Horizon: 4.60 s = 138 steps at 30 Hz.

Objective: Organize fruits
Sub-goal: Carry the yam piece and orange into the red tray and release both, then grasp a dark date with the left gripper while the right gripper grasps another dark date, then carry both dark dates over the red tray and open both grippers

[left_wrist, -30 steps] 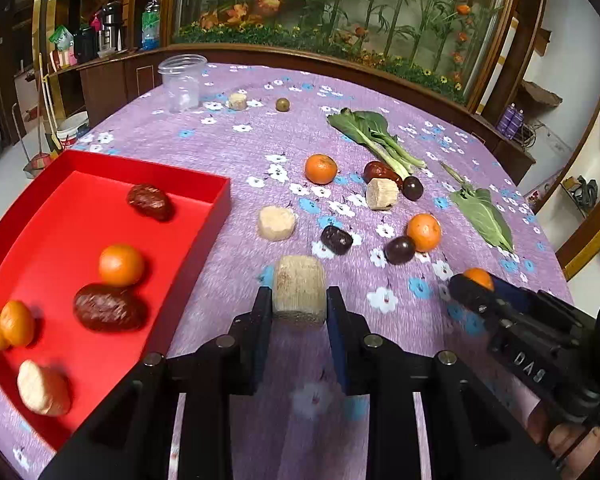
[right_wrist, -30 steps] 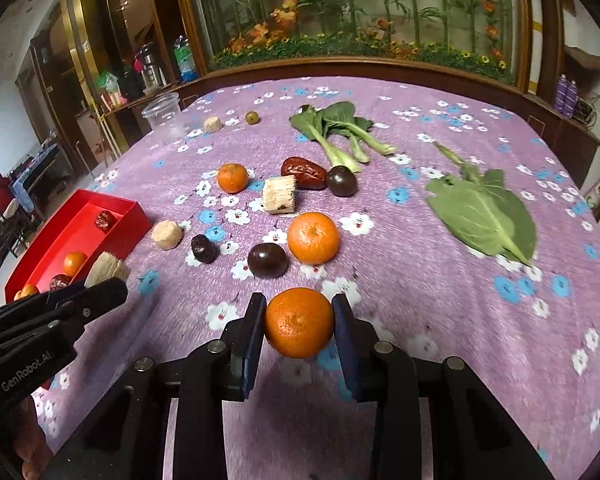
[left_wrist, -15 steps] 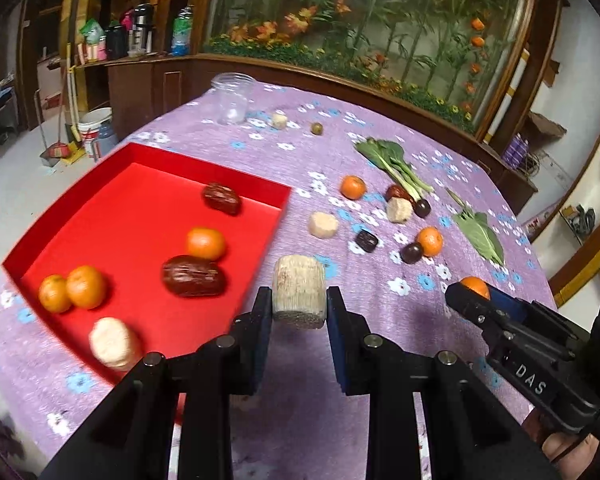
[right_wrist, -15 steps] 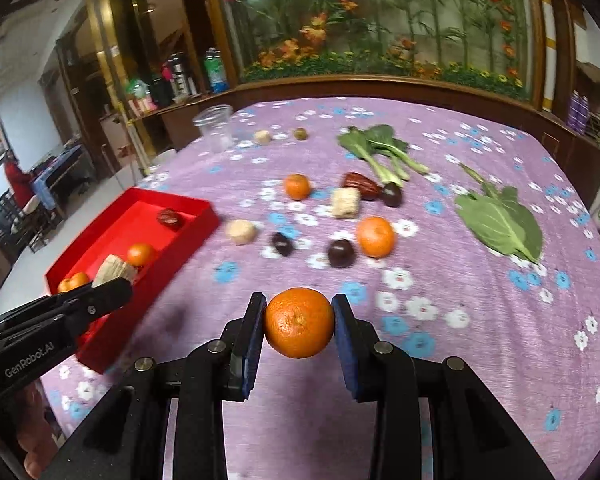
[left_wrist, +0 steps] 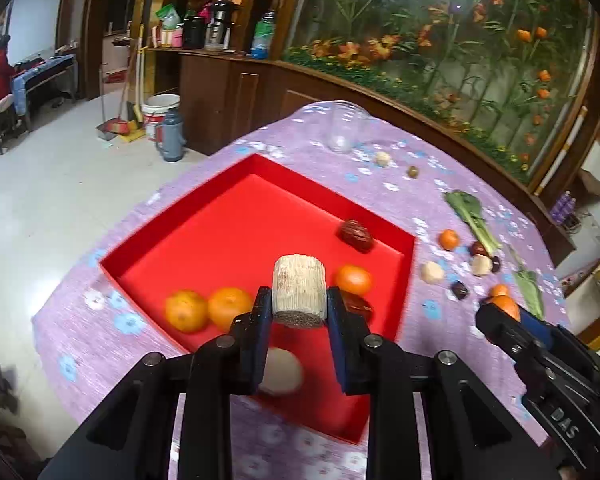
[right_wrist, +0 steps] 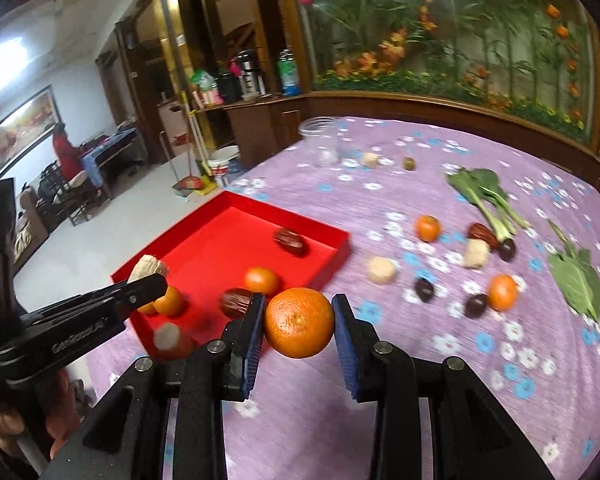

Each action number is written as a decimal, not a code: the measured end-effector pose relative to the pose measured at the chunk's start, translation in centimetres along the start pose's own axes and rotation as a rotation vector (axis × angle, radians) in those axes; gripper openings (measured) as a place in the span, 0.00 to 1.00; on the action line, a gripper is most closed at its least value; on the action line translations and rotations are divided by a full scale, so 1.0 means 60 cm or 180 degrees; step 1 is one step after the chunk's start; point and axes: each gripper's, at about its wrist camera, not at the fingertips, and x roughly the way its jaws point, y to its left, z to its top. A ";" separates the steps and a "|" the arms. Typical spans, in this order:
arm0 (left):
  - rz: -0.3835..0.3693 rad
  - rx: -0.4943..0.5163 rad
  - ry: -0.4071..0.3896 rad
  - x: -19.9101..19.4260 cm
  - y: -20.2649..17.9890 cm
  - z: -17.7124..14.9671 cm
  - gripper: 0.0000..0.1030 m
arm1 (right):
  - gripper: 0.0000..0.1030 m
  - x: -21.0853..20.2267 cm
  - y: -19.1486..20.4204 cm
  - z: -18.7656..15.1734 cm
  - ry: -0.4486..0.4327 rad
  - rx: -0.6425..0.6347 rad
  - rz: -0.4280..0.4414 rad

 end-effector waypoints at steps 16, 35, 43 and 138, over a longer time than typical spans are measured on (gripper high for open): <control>0.0169 -0.0030 0.0149 0.046 0.041 0.027 0.25 | 0.36 0.110 0.037 0.055 0.0130 0.0011 0.0080; 0.0320 0.0129 0.0351 0.153 0.008 0.080 0.25 | 0.36 0.227 0.023 0.081 0.0339 0.0104 0.0003; 0.0552 0.0133 0.0501 0.184 0.013 0.090 0.49 | 0.37 0.251 0.017 0.074 0.0490 0.0140 -0.0088; -0.0703 0.0990 0.0104 0.045 -0.244 -0.088 0.23 | 0.27 -0.017 -0.279 -0.056 -0.0020 0.0711 -0.0561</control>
